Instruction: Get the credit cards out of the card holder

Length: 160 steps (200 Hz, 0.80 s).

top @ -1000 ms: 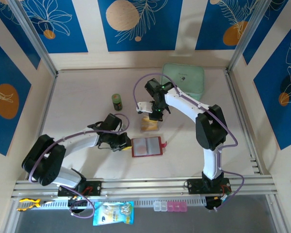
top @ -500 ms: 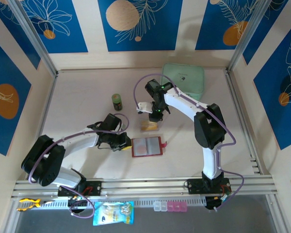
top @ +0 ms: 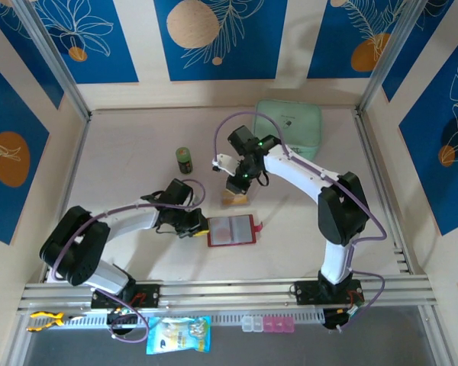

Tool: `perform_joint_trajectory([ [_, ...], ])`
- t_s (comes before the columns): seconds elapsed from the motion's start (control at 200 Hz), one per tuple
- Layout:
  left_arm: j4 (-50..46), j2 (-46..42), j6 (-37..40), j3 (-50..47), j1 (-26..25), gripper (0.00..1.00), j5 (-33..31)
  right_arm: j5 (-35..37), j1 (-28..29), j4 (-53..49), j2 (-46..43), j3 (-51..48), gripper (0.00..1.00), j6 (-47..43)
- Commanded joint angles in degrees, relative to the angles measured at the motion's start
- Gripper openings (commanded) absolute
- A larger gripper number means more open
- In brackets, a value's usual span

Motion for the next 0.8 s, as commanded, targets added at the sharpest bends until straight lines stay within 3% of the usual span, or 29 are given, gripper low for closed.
perform_joint_trajectory([
  [0.0, 1.37, 1.29, 0.32, 1.54, 0.51, 0.12, 2.04, -3.96, 2.48, 4.96, -2.69, -3.43, 0.11, 15.27],
  [0.425, 1.39, 3.35, 0.84, 1.71, 0.14, 0.09, 2.87, -7.58, 5.81, 16.20, -9.52, -16.94, 0.12, 57.27],
  [0.645, 1.76, 4.55, 1.10, 1.56, -0.10, 0.08, 3.41, -9.42, 6.54, 16.96, -12.01, -21.89, 0.13, 68.81],
  [0.795, 2.93, 4.77, 0.62, 0.45, -0.19, 0.08, 3.41, -13.69, 6.80, 18.58, -10.78, -23.52, 0.15, 69.13],
])
